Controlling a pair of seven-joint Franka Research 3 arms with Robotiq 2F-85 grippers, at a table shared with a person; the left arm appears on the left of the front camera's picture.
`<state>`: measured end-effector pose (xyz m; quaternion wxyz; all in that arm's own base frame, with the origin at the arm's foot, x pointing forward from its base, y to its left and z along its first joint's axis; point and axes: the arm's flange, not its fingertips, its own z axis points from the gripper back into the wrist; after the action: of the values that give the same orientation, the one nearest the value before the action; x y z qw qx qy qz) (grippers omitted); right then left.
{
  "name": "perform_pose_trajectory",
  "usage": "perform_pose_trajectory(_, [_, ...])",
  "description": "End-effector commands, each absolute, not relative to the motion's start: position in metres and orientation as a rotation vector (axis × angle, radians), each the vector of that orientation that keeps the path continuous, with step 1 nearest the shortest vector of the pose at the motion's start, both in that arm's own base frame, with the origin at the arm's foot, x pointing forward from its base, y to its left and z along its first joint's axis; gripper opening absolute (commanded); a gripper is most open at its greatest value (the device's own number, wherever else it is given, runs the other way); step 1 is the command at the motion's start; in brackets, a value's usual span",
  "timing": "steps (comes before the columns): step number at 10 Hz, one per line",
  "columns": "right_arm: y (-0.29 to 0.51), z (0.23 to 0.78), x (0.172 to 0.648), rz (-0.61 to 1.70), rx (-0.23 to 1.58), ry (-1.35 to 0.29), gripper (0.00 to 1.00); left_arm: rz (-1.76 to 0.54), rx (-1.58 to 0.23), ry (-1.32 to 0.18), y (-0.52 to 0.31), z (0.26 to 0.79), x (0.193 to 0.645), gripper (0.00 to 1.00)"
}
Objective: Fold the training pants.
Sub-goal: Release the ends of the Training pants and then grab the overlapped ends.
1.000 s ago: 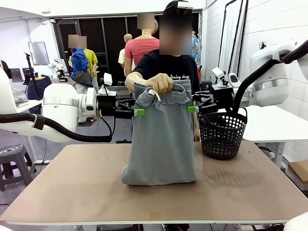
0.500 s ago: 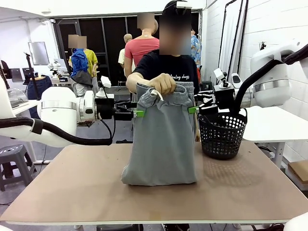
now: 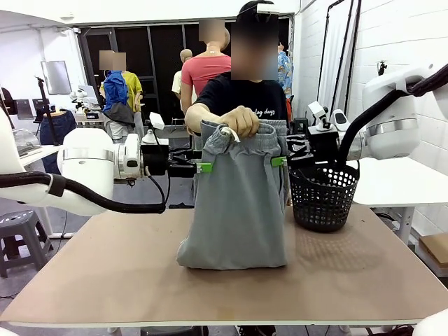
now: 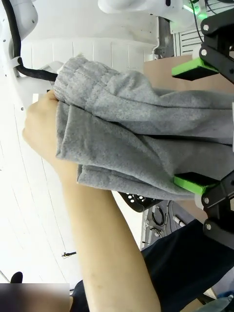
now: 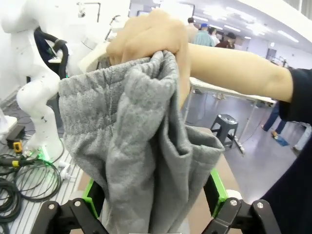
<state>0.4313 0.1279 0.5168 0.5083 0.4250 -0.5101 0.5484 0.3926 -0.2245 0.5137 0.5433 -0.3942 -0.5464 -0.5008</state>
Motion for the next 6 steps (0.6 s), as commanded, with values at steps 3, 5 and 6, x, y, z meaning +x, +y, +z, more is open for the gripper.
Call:
perform_pose_trajectory(3, [0.125, 0.514, 0.427, 1.309, 1.125, -1.169, 1.00, -1.184, -0.934, -1.324, -0.222, 0.512, 0.392, 1.00])
perform_pose_trajectory(5, [0.126, 0.514, 0.428, 1.319, 1.126, -1.146, 1.00, -1.141, -0.837, -1.369, -0.214, 0.515, 0.381, 1.00])
perform_pose_trajectory(6, [0.125, 0.513, 0.429, 1.323, 1.125, -1.143, 1.00, -1.134, -0.798, -1.380, -0.212, 0.515, 0.377, 1.00])
